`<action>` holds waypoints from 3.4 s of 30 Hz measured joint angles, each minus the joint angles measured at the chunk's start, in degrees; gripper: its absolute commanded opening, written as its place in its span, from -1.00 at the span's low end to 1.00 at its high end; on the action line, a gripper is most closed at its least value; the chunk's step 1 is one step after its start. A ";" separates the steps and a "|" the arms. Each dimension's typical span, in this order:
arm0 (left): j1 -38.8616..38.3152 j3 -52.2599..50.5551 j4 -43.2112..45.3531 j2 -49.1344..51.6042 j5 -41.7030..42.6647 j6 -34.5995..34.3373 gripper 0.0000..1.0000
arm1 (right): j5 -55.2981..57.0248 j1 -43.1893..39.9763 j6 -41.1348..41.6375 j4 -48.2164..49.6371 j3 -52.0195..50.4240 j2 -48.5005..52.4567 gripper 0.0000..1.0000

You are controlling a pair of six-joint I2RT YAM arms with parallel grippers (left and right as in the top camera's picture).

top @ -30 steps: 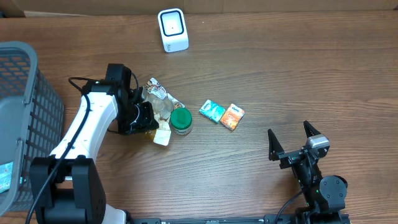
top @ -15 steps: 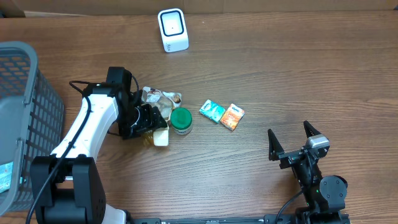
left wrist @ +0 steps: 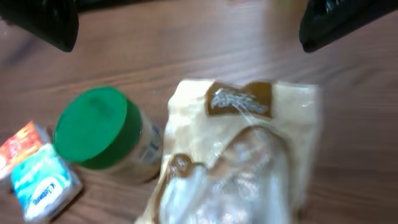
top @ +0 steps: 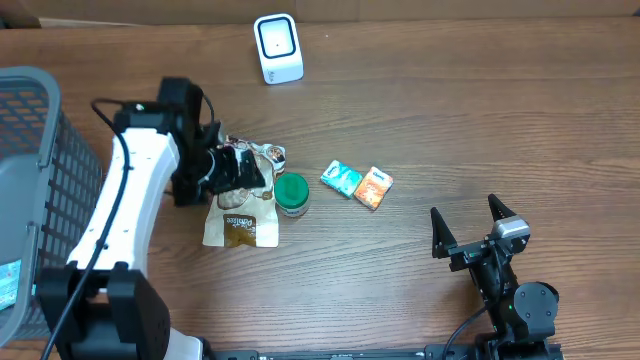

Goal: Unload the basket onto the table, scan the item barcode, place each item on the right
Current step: 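Open the left gripper and release the mushroom bag, then move the left gripper back into the basket onto the green tissue bag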

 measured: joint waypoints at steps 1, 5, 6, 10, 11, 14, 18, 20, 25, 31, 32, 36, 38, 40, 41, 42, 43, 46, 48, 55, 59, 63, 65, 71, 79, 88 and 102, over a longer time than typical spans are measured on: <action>0.00 2.80 -2.01 -0.02 -1.42 0.00 0.99 | 0.00 0.00 -0.02 -0.02 0.00 0.00 1.00; 0.00 12.87 -7.13 -0.13 -5.64 0.00 0.99 | -0.02 0.00 0.00 -0.02 0.00 0.00 1.00; 0.00 15.08 -7.98 -0.15 -6.38 0.02 0.99 | 0.00 0.00 -0.02 0.02 0.00 0.00 1.00; 0.00 23.50 -10.60 -0.15 -8.39 0.02 0.99 | 0.00 0.02 0.00 -0.02 0.00 0.00 1.00; 0.00 25.31 -10.99 -0.15 -8.63 0.02 0.99 | -0.02 0.00 -0.02 -0.02 0.00 0.00 1.00; 0.00 30.64 -12.48 -0.15 -9.22 0.02 0.99 | -0.02 0.00 0.00 0.02 0.00 0.00 1.00; 0.00 37.24 -13.99 -0.17 -9.75 0.02 0.98 | 0.00 0.02 -0.02 0.00 0.00 0.00 1.00; 0.00 40.79 -14.97 -0.20 -9.97 0.02 0.99 | 0.00 0.02 -0.02 0.00 0.00 0.00 1.00; 0.00 49.18 -16.24 -0.92 -10.58 0.17 0.99 | 0.00 0.00 -0.02 0.00 0.00 0.00 1.00; 1.38 53.64 -16.72 -3.43 -12.52 0.20 0.99 | -0.02 0.00 -0.02 0.02 0.00 0.00 1.00; 2.45 53.70 -16.96 -4.04 -12.76 0.17 0.99 | 0.00 0.00 0.00 0.00 0.00 0.00 1.00; 8.74 53.72 -17.40 -6.03 -13.77 -0.04 1.00 | 0.00 0.00 0.00 -0.02 0.00 0.00 1.00; 12.66 53.72 -17.42 -6.86 -14.21 -0.07 1.00 | -0.02 0.02 0.00 -0.02 0.00 0.00 1.00; 16.76 53.72 -17.79 -7.54 -14.69 -0.09 0.99 | -0.04 0.02 0.00 0.02 0.00 0.00 1.00; 19.26 53.77 -18.43 -7.78 -14.97 -0.13 0.99 | -0.04 0.00 0.00 -0.02 0.00 0.00 1.00; 21.42 53.81 -19.28 -7.91 -15.17 -0.26 0.99 | -0.02 0.00 0.00 0.00 0.00 0.00 1.00; 23.98 53.81 -20.17 -7.98 -15.47 -0.28 1.00 | 0.00 0.00 -0.04 0.00 0.00 0.00 1.00; 31.93 53.75 -20.87 -7.96 -15.82 -0.31 1.00 | 0.00 0.00 0.00 -0.02 0.00 0.00 1.00; 37.18 53.51 -20.87 -7.96 -15.85 -0.42 1.00 | 0.00 0.00 -0.02 0.00 0.00 0.00 1.00; 49.03 49.29 -20.15 -7.72 -14.08 -1.57 1.00 | -0.02 0.00 0.00 -0.02 0.00 0.00 1.00; 51.98 42.36 -18.32 -6.82 -13.46 -1.62 1.00 | -0.02 0.00 0.00 0.00 0.00 0.00 1.00; 54.23 33.27 -14.53 -5.51 -13.62 -1.81 0.87 | -0.02 0.00 -0.02 0.00 0.00 0.00 0.99; 55.25 29.11 -12.39 -5.11 -13.88 -1.81 0.83 | 0.00 0.00 -0.02 0.02 0.00 0.00 1.00; 56.83 19.28 -5.03 -5.05 -15.10 -1.81 0.67 | -0.02 0.00 -0.02 0.00 0.00 0.00 1.00; 57.07 7.21 3.63 -5.03 -18.99 -1.81 0.59 | -0.02 0.00 -0.02 -0.04 0.00 0.00 1.00; 58.97 0.02 9.18 -4.44 -22.16 -1.79 0.54 | -0.02 0.00 -0.02 0.00 0.00 0.00 1.00; 59.80 -0.44 12.81 7.48 -26.01 -1.79 0.36 | -0.02 0.00 -0.02 0.00 0.00 0.00 1.00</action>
